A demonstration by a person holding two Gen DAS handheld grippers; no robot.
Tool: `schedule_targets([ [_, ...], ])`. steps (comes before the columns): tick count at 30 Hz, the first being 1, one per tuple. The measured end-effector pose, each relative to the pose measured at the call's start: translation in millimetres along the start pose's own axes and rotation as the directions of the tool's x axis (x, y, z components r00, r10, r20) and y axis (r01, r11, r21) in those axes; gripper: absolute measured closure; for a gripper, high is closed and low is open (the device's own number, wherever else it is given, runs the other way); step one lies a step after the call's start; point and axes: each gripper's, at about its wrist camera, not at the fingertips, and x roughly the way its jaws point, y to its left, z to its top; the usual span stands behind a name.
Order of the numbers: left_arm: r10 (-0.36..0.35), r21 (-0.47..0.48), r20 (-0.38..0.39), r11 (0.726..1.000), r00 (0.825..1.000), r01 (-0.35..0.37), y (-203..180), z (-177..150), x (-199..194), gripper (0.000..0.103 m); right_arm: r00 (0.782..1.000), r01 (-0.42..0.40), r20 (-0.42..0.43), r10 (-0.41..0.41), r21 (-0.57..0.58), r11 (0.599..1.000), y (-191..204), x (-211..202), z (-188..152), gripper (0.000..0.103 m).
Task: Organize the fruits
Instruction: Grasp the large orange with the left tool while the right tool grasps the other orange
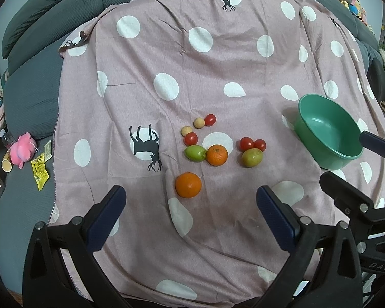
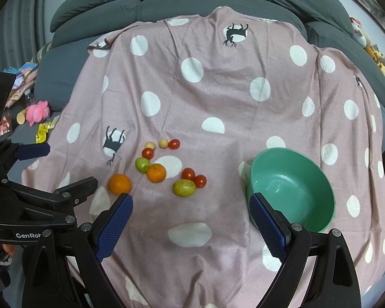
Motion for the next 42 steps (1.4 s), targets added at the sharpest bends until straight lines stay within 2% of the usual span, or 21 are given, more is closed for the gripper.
schedule_targets([
  [7,-0.024,-0.020,-0.002,0.999,1.000,0.024,7.6,-4.6,6.1,0.001,1.000,-0.006,-0.002,0.006,0.005,1.000,-0.5,1.1,2.8,0.010],
  [13,-0.116,-0.077,-0.024,0.991,0.993,0.114,27.7,-30.0,25.9,0.001,0.992,-0.121,-0.034,0.122,0.037,0.992,-7.0,20.8,-20.0,0.010],
  [15,-0.136,-0.096,-0.045,0.987,0.990,0.131,32.9,-38.9,35.8,0.001,0.982,-0.174,-0.062,0.176,0.042,0.984,-5.4,32.8,-28.6,0.010],
  [19,-0.207,-0.148,-0.073,0.970,0.976,0.195,41.1,-55.0,62.6,0.003,0.956,-0.258,-0.122,0.266,0.080,0.963,-2.8,59.1,-43.0,0.010],
  [21,-0.216,-0.151,-0.073,0.967,0.974,0.204,42.6,-55.8,71.1,0.007,0.937,-0.305,-0.138,0.321,0.128,0.944,-5.8,71.2,-43.8,0.011],
  [24,-0.224,-0.129,-0.061,0.968,0.973,0.215,41.3,-52.0,83.6,0.014,0.907,-0.372,-0.134,0.400,0.193,0.908,-8.7,87.1,-41.1,0.016],
  [27,-0.221,-0.078,-0.053,0.973,0.974,0.217,38.7,-46.8,96.9,0.028,0.883,-0.417,-0.129,0.452,0.228,0.880,-7.0,105.2,-36.4,0.021],
  [29,-0.234,-0.052,-0.069,0.972,0.970,0.230,35.9,-42.5,107.8,0.045,0.864,-0.443,-0.133,0.486,0.258,0.859,-5.3,120.1,-33.8,0.025],
  [33,-0.220,-0.029,-0.092,0.975,0.971,0.218,36.4,-37.9,127.2,0.048,0.835,-0.465,-0.159,0.526,0.309,0.830,-2.6,145.2,-30.5,0.032],
  [36,-0.201,-0.002,-0.095,0.979,0.975,0.202,36.3,-35.6,135.1,0.048,0.825,-0.472,-0.172,0.538,0.315,0.824,1.3,160.0,-27.1,0.035],
  [38,-0.188,0.027,-0.094,0.981,0.978,0.191,34.1,-33.9,140.0,0.052,0.823,-0.477,-0.172,0.542,0.310,0.822,3.4,167.4,-22.5,0.037],
  [40,-0.168,0.051,-0.097,0.984,0.981,0.173,32.4,-32.8,144.5,0.052,0.831,-0.467,-0.176,0.528,0.297,0.833,6.5,175.5,-14.7,0.041],
  [42,-0.157,0.069,-0.102,0.984,0.982,0.165,31.6,-31.5,149.7,0.050,0.850,-0.434,-0.191,0.491,0.276,0.858,8.3,184.6,-7.1,0.042],
])
